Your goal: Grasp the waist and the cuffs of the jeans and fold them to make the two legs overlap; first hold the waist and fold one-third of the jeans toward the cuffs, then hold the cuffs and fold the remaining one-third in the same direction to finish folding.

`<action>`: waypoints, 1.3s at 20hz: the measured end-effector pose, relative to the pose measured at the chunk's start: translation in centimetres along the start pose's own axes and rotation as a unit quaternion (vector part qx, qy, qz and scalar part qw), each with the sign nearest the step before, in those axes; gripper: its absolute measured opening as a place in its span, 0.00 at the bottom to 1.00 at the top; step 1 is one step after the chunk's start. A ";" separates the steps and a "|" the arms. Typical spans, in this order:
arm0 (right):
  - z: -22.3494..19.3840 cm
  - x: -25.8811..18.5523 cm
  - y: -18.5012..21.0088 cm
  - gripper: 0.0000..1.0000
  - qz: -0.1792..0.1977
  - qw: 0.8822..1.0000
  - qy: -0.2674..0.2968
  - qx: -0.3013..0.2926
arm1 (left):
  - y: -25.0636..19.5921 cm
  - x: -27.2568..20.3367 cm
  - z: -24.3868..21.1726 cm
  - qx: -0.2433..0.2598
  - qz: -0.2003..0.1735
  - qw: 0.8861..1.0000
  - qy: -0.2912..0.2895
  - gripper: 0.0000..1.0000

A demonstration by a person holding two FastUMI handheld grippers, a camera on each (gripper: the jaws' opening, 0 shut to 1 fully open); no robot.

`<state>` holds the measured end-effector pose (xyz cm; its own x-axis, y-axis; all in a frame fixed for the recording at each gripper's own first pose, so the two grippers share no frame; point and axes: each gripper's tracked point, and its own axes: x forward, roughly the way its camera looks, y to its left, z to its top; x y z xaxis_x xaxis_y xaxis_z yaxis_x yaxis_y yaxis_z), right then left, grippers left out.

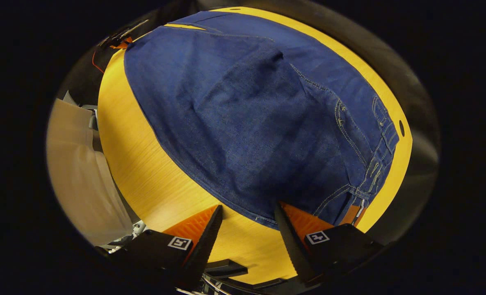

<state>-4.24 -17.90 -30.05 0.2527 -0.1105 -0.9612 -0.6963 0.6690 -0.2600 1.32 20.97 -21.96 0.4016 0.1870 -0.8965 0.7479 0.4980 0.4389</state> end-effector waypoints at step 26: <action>4.0 -5.1 -2.6 0.03 -0.155 0.955 -0.121 0.222 | 2.5 -1.4 0.8 -0.248 0.055 0.962 -0.103 0.00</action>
<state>-0.99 -16.17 -24.12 0.5855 -0.2162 -0.7813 -0.2229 0.8837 -0.4115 3.02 21.27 -19.59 0.5980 0.1156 -0.7931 0.3718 0.8366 0.4022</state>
